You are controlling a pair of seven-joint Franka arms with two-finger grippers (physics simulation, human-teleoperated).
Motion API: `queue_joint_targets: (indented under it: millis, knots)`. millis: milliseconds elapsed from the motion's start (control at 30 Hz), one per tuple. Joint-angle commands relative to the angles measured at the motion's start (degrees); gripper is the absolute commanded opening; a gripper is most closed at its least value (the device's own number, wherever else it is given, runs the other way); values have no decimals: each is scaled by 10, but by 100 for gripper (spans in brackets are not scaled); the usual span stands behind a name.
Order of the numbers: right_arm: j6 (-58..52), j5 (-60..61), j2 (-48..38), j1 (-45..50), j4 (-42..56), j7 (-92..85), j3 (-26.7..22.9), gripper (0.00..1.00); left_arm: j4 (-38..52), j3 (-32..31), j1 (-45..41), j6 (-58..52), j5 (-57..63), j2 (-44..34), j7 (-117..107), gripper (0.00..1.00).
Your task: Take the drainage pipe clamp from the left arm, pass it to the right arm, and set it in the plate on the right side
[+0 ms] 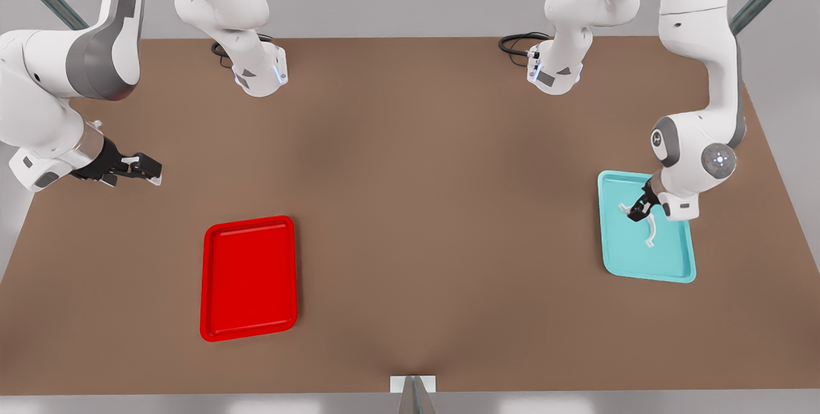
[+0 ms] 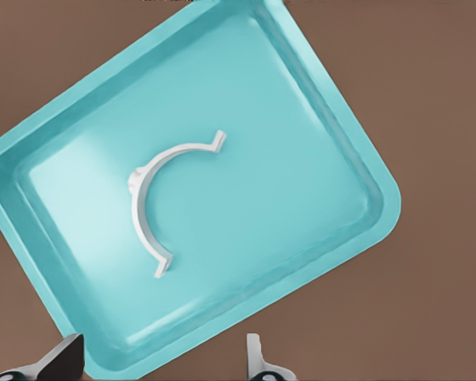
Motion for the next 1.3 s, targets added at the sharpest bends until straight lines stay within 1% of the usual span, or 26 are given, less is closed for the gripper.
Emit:
queue_joint_targets:
  millis: [0, 167, 400, 600, 700, 800, 833, 867, 933, 1133, 1233, 1267]
  knots:
    - [1, 0, -1, 0, 0, -4, -1, 100, -23, 2, 0, 156, 19, 1, -377, 100]
    - [1, 0, -1, 0, 0, -4, -1, 100, -48, 6, 8, 157, 19, 8, -379, 100]
    - [1, 1, -1, 0, 0, -4, 0, 100, -55, 6, 25, 157, 12, 56, -390, 99]
    - [1, 0, -1, 0, 0, -4, 0, 100, -79, 7, 32, 158, 11, 63, -391, 100]
    - [1, 0, -1, 0, 0, -4, -1, 100, -81, 6, 49, 193, 12, 91, -391, 100]
    - [1, 0, -1, 0, 0, -4, -1, 100, -80, 6, 50, 200, 12, 100, -391, 99]
    - [1, 0, -1, 0, 0, -4, 0, 100, -80, 6, 51, 200, 11, 104, -391, 95]
    - [1, 0, -1, -1, 0, -4, 0, 100, -80, 6, 51, 201, 8, 105, -392, 84]
    - [1, 0, -1, 0, 0, -4, -1, 100, -79, 6, 51, 201, -2, 107, -391, 73]
    - [1, 1, -1, -4, 0, -10, -1, 100, -79, 6, 50, 204, -2, 116, -391, 69]
    - [1, 1, -1, -4, 0, -11, -1, 100, -78, 5, 50, 206, -2, 120, -391, 63]
    - [1, 1, -1, -4, 0, -11, -1, 100, -78, 5, 50, 208, -2, 120, -391, 59]
